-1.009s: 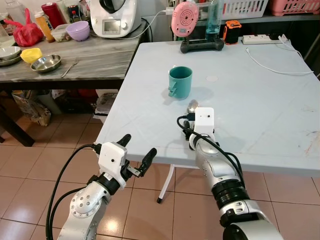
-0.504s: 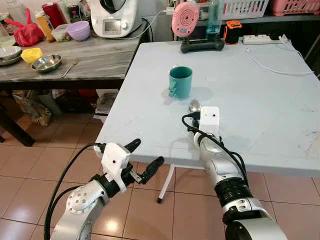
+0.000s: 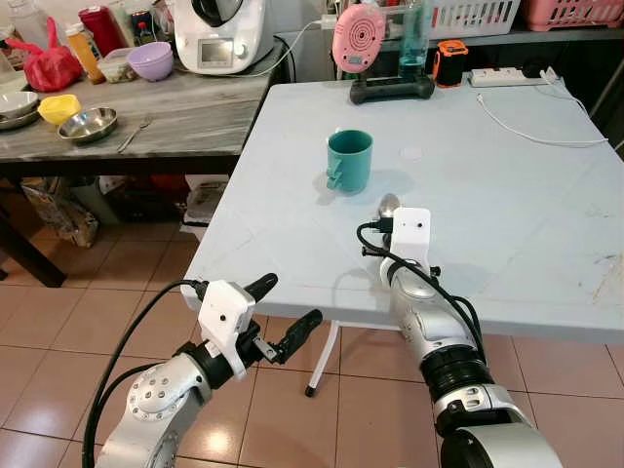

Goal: Setting the table

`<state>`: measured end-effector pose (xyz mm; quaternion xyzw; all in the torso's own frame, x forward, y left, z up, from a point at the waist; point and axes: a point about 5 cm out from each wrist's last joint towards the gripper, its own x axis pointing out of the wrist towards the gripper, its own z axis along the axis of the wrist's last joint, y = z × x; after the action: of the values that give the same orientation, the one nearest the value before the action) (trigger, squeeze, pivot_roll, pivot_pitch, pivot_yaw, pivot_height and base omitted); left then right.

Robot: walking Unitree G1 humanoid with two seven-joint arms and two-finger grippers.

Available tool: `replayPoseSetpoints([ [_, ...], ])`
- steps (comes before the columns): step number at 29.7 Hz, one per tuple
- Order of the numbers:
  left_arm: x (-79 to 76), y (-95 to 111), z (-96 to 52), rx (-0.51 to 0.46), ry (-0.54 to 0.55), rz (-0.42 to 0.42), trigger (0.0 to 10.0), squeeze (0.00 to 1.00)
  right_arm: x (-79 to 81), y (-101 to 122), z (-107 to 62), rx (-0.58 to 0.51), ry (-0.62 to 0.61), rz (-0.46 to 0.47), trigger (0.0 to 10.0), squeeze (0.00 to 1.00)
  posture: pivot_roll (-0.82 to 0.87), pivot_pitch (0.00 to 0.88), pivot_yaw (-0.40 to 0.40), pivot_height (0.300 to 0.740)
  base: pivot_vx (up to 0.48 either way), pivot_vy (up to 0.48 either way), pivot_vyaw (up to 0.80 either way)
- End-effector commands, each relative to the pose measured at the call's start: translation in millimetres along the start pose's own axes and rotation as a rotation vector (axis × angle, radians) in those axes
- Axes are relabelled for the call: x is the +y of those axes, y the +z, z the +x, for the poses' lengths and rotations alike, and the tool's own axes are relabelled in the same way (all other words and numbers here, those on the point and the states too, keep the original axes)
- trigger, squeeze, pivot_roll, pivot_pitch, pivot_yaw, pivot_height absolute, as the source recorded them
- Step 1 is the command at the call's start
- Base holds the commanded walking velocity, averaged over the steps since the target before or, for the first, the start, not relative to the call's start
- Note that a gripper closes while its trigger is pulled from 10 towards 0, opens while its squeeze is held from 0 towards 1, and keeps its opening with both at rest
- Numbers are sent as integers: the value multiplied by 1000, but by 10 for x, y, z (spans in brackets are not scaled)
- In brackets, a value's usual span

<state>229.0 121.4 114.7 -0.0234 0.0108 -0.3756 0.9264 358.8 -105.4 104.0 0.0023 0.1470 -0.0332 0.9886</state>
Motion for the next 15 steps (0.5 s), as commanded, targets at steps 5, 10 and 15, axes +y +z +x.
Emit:
replayPoseSetpoints([
  [5, 36, 13, -37, 6, 4, 18, 10000, 0, 29, -100, 2, 58, 8, 12, 0, 0, -71, 69, 113, 740, 0, 0, 0],
  [10, 106, 48, -30, -15, 55, 47, 10000, 0, 24, -6, -1, 5, 28, 22, 0, 0, -71, 66, 112, 740, 0, 0, 0],
  [15, 400, 151, -63, -79, 349, 111, 10000, 0, -59, 233, -38, -136, 25, -16, 0, 0, -71, 63, 104, 740, 0, 0, 0],
])
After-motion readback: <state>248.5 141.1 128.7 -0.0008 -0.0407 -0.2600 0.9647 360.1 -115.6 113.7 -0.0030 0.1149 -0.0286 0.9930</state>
